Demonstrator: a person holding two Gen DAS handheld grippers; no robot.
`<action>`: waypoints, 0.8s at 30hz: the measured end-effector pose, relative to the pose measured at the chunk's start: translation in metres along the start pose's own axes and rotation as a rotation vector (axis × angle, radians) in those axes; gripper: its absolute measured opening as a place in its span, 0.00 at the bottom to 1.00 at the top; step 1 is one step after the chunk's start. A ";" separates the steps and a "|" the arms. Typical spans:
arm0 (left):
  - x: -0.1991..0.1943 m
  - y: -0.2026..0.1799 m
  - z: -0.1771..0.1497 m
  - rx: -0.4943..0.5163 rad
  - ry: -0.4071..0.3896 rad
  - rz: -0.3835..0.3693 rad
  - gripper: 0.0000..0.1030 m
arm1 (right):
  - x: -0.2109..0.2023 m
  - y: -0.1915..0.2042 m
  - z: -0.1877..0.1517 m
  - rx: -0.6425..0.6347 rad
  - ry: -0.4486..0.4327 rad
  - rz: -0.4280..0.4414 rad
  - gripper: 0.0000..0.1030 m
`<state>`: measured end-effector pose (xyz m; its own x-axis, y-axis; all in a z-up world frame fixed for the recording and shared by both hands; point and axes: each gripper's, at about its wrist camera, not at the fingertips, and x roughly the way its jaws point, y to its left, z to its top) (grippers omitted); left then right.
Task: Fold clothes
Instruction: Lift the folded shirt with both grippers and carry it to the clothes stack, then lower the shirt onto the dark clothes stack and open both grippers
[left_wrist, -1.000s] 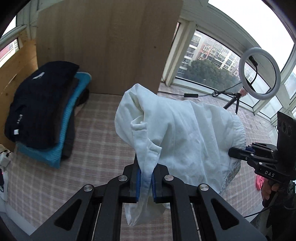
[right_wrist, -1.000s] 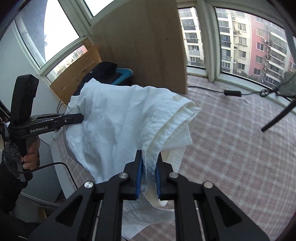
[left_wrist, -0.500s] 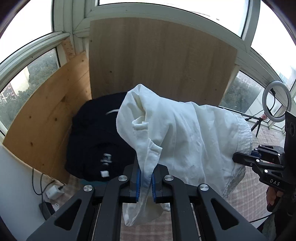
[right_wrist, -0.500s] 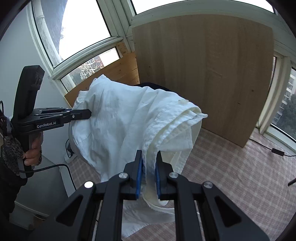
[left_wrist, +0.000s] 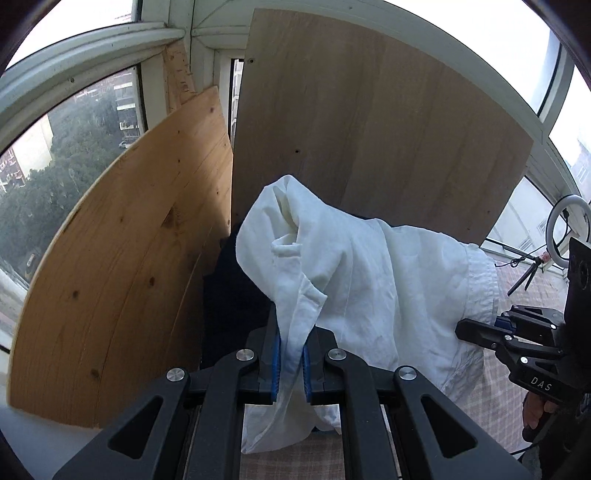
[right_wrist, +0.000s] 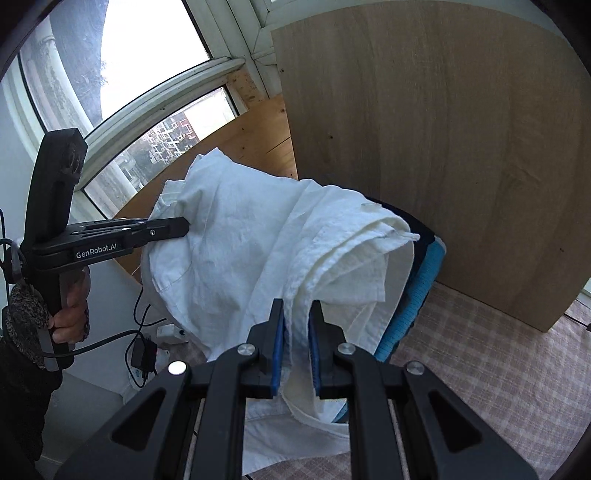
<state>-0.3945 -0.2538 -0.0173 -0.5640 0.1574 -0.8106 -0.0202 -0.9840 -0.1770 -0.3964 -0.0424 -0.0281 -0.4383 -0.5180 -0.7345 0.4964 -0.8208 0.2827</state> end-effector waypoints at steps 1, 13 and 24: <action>0.009 0.004 0.001 0.003 0.006 0.000 0.08 | 0.006 -0.002 0.001 0.001 0.007 -0.010 0.11; 0.078 0.044 -0.001 -0.015 0.088 -0.003 0.20 | 0.059 -0.038 -0.004 0.010 0.088 -0.075 0.16; 0.027 0.055 0.012 0.017 -0.044 0.116 0.23 | 0.000 -0.056 0.008 0.041 -0.031 -0.058 0.31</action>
<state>-0.4205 -0.3047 -0.0426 -0.5991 0.0387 -0.7997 0.0335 -0.9967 -0.0733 -0.4304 0.0021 -0.0391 -0.4889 -0.4756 -0.7313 0.4382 -0.8588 0.2656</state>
